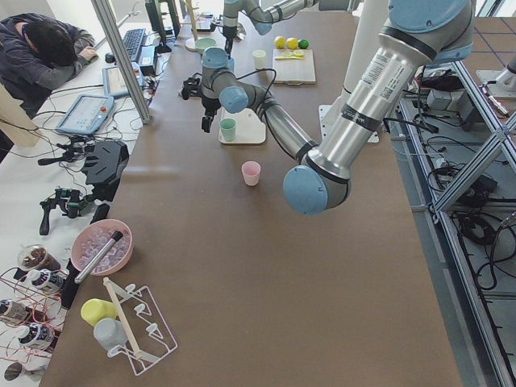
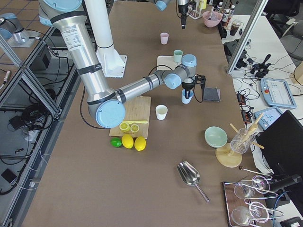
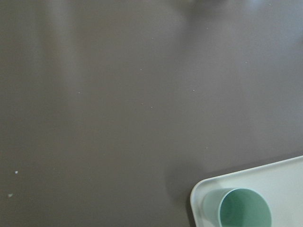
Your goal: Place all cups on tray
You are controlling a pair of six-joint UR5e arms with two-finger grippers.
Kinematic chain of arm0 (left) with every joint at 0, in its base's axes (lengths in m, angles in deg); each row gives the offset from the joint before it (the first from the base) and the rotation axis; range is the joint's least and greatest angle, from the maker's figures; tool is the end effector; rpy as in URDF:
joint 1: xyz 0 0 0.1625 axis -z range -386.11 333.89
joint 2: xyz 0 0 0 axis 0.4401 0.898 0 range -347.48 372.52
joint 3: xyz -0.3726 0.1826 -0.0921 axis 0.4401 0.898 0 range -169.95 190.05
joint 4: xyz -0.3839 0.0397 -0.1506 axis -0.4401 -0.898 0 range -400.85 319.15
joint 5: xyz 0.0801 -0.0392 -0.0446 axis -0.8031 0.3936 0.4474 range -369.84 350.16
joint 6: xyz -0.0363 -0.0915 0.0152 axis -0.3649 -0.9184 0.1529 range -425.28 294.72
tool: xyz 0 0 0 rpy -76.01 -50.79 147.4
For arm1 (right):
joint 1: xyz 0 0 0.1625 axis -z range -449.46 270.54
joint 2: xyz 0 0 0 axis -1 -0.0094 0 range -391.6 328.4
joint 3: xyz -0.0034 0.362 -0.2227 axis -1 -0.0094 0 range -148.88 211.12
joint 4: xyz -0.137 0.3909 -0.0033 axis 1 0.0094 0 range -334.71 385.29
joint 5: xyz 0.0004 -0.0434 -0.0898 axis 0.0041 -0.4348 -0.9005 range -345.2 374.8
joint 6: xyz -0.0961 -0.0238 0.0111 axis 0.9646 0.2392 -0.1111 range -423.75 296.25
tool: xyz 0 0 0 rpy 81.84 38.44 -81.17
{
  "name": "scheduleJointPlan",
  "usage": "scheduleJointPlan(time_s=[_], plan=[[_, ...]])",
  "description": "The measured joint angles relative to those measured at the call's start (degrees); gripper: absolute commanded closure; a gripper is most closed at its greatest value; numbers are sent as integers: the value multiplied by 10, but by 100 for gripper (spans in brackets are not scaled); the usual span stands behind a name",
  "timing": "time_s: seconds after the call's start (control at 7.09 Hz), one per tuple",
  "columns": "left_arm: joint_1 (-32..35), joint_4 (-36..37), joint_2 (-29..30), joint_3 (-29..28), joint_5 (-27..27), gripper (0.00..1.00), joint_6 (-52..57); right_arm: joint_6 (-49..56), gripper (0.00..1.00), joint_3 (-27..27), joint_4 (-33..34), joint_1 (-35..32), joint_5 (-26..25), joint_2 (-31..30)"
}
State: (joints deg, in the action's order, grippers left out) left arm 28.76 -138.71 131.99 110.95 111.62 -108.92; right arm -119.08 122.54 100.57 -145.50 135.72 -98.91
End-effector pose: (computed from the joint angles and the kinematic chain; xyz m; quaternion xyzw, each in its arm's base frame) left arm 0.3006 -0.5684 0.2607 0.1469 0.4408 0.0453 0.8843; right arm -0.2967 -0.5876 0.3985 0.0513 -0.4040 0.0815 0.9097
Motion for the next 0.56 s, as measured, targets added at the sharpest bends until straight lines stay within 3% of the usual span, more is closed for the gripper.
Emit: scheduleJointPlan(time_s=[0.56], plan=[[7,-53,-126,24,-5,1,87,-119,100,10,47,47,-15,86]])
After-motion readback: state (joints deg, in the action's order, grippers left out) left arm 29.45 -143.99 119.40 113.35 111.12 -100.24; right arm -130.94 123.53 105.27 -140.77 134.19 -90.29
